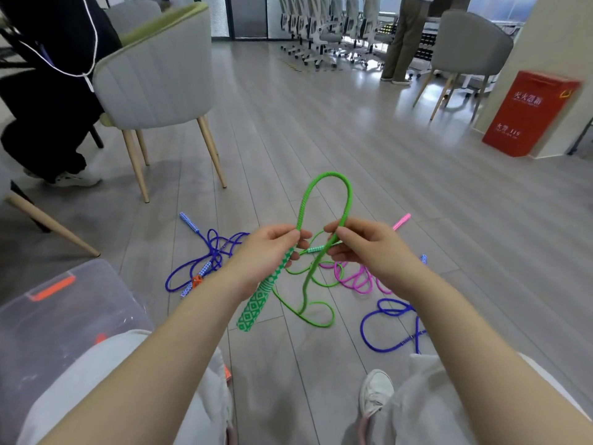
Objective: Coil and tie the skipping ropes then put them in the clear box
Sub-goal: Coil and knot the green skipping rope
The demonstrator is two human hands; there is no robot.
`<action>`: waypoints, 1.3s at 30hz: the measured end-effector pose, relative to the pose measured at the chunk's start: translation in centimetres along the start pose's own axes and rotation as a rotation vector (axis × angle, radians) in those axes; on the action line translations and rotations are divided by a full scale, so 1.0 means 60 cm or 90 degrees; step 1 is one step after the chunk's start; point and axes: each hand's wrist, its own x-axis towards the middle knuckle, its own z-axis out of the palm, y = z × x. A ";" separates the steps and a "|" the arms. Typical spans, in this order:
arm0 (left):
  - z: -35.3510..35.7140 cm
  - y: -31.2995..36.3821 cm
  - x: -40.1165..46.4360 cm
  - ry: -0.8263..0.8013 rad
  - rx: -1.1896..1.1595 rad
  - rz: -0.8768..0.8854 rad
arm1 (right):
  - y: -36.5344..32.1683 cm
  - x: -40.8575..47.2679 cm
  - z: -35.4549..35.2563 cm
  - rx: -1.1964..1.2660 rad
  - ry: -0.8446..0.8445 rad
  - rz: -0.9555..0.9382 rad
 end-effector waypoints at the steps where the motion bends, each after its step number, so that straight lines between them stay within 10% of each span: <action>1: 0.003 0.000 -0.002 -0.012 0.004 0.002 | -0.001 -0.001 0.006 0.021 0.012 -0.008; 25: 0.016 -0.015 -0.007 -0.098 0.054 0.035 | 0.033 0.003 0.061 0.007 0.073 -0.019; 30: -0.012 -0.001 0.002 -0.090 -0.235 0.045 | 0.046 0.000 0.067 -0.027 -0.103 0.025; 39: -0.083 0.012 0.034 0.192 -0.531 0.082 | 0.037 0.008 -0.014 -0.240 -0.085 0.025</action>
